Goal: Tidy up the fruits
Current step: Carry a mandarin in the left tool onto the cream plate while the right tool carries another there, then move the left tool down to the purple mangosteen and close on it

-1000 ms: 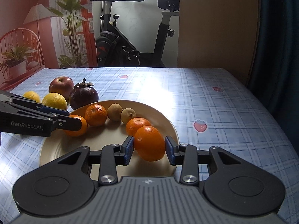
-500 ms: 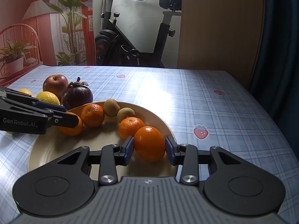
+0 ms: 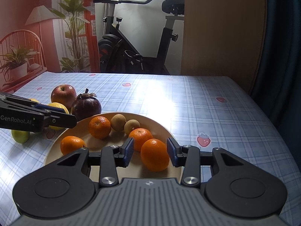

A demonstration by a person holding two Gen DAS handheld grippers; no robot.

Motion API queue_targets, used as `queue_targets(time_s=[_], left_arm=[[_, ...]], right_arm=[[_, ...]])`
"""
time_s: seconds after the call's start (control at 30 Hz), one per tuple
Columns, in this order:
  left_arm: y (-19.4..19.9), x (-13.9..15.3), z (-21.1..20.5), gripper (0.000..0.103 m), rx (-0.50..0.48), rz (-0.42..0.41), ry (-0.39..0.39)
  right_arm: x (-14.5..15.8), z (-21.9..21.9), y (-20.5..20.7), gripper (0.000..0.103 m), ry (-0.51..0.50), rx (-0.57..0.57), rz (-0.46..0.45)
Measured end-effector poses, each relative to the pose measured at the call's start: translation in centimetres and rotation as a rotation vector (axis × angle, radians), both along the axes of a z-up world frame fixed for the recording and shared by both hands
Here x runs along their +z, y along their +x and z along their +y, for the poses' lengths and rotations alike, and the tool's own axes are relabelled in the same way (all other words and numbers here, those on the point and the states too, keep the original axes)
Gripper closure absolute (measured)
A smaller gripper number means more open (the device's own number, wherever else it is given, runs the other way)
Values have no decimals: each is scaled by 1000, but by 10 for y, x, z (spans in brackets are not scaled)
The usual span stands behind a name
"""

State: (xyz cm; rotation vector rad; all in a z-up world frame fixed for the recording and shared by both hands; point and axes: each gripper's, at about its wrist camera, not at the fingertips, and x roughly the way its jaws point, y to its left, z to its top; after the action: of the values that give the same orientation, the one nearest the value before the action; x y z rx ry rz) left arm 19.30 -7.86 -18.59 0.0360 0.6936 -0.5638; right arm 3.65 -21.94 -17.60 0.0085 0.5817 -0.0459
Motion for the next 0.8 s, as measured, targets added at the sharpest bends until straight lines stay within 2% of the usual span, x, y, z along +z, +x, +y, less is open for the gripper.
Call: queue_targets(time_s=[0.33,0.4,0.47,0.57,0.8], left_arm=[[2,21,35,64,48,-16,-35],[7,24,43,54,70,-17,-41],[11,27,49,49,89,-22,-47],[21,32,55,49,111,-19,-45],[47,37,56,49,102,19,-97]], right_arm=[[14,20,8,59,23,76,-10],[15,24,13,57,37,97,-8],[16,27,19,55,53,122,-7],[18,34,30,48,69,166,-10],[12,45,68,48,80,261,26]])
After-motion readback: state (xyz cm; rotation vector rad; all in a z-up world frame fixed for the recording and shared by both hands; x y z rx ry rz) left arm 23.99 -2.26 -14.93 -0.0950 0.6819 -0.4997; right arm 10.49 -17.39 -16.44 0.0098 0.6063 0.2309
